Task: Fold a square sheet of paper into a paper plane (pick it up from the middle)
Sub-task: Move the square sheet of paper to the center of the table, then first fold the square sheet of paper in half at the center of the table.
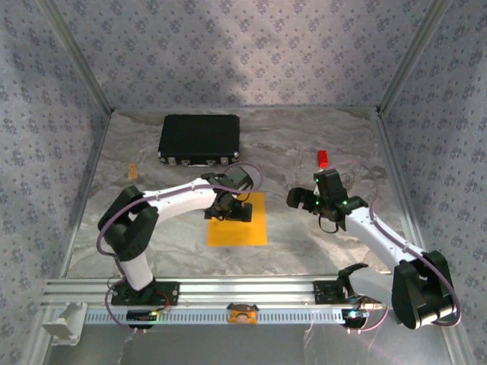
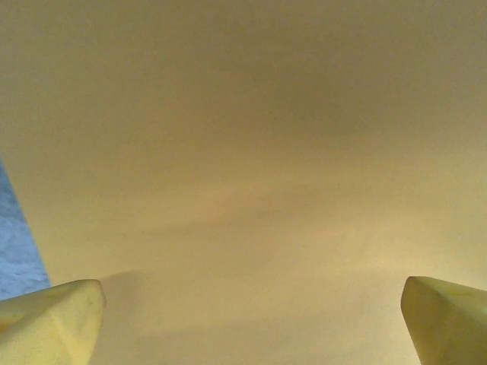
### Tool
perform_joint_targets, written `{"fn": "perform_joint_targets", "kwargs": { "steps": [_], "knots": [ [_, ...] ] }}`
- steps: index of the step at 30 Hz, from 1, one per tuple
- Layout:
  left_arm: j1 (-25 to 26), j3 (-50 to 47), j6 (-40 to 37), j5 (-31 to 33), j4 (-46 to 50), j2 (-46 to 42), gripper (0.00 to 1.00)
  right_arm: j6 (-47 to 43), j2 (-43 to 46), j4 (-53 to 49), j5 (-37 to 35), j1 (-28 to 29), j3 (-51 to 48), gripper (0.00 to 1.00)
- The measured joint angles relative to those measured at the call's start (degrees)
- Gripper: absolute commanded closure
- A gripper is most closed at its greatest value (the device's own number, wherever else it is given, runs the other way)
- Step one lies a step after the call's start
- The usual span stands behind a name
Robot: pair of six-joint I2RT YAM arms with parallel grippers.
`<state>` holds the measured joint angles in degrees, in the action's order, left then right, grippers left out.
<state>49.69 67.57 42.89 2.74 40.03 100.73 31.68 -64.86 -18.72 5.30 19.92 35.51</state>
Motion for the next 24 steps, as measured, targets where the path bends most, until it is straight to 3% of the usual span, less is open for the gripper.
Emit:
{"fn": "perform_joint_targets", "kwargs": {
  "steps": [8, 24],
  "knots": [
    [0.24, 3.72, 5.20, 1.86, 1.44, 6.40, 0.00, -0.85, -0.22, -0.39, 0.04, 0.26, 0.02, 0.01],
    [0.20, 8.59, 5.60, 2.67, 3.91, 9.81, 0.00, -0.87, -0.81, -0.37, 0.07, 0.26, 0.00, 0.01]
  ]
}}
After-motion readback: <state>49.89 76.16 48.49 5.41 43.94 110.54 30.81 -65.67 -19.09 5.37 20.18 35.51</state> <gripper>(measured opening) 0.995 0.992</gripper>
